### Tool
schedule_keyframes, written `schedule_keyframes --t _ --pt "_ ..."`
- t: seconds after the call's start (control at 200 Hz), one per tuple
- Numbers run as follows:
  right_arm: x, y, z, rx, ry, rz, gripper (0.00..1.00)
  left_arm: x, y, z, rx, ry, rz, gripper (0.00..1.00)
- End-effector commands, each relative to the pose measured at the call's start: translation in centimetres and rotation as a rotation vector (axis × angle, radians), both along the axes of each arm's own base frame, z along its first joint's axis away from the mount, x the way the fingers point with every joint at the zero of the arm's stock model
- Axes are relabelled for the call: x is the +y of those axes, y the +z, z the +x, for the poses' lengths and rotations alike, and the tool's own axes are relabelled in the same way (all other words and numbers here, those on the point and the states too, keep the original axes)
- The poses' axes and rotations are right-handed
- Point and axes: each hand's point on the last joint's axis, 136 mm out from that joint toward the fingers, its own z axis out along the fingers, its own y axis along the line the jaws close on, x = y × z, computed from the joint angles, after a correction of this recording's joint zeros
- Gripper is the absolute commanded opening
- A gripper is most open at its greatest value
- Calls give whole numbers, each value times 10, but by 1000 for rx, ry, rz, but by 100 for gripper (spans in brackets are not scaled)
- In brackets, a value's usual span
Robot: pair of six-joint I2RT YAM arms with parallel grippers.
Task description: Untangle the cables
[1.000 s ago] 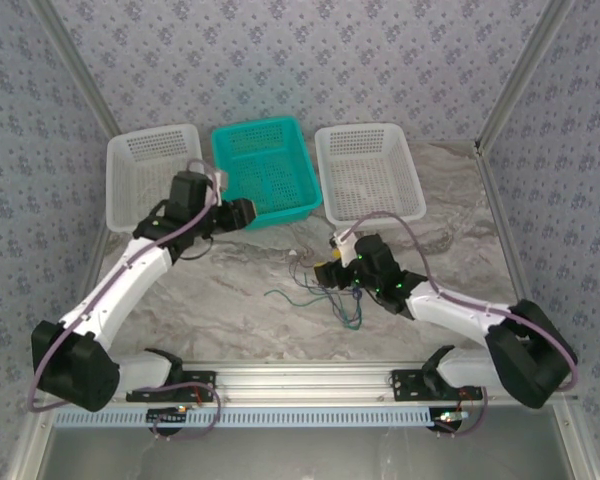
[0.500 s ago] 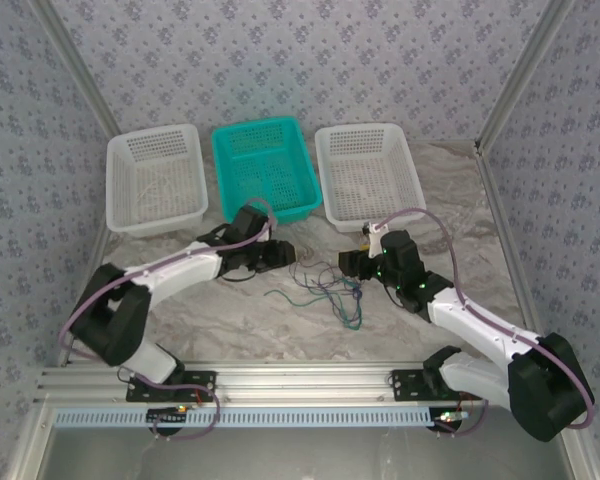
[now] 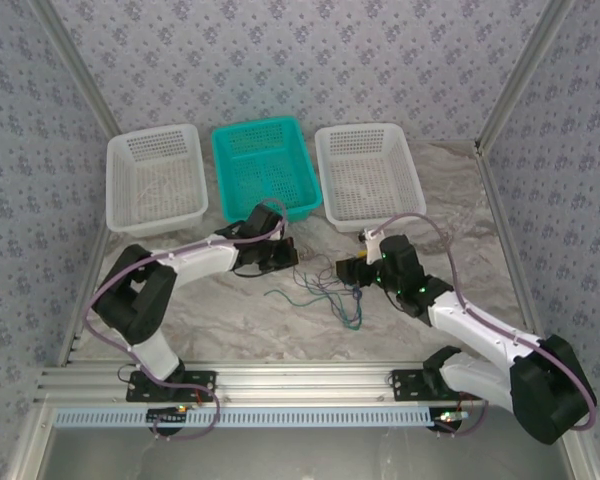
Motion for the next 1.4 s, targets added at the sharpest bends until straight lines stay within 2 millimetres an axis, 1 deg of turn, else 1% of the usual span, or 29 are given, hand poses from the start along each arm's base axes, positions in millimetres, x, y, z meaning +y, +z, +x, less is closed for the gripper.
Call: schedule_keyframes --t 0.0,0.11,0.19,0.3,0.37,0.43,0.505,0.615,0.705,0.775,0.904,1.099,1.199,1.259,1.394 --pt "24 3 -15 -110 183 -70 74 -13 49 7 -76 -40 -83 0" --pt "43 -5 -25 -135 294 -139 76 -18 70 8 -108 -64 -116 0" --pt "56 -12 -26 -127 332 -159 77 -19 84 9 -131 -76 -129 0" --pt "73 -25 -19 -144 364 -172 77 -24 103 9 -165 -96 -164 0" --pt "84 -33 -8 -152 362 -176 76 -27 114 8 -183 -113 -188 0" --pt "92 -40 2 -146 357 -183 74 -27 122 8 -202 -124 -198 0" --pt "101 -50 13 -139 347 -190 67 -26 132 6 -225 -136 -200 0" --pt "103 -70 23 -119 315 -204 56 -20 153 5 -273 -138 -213 0" --pt "100 -87 22 -86 303 -223 48 -11 177 8 -322 -117 -245 0" --pt "95 -98 17 -59 302 -236 43 0 198 13 -369 -91 -274 0" --pt "88 -108 9 -32 304 -248 36 23 231 22 -441 -40 -306 0" --pt "78 -117 1 -1 291 -256 35 53 263 34 -524 8 -297 0" --pt "75 -118 0 7 283 -260 35 71 273 39 -554 34 -279 0" --pt "73 -119 0 12 276 -266 36 83 282 42 -575 53 -263 0" --pt "70 -118 -3 17 274 -267 39 113 308 46 -649 105 -239 0"
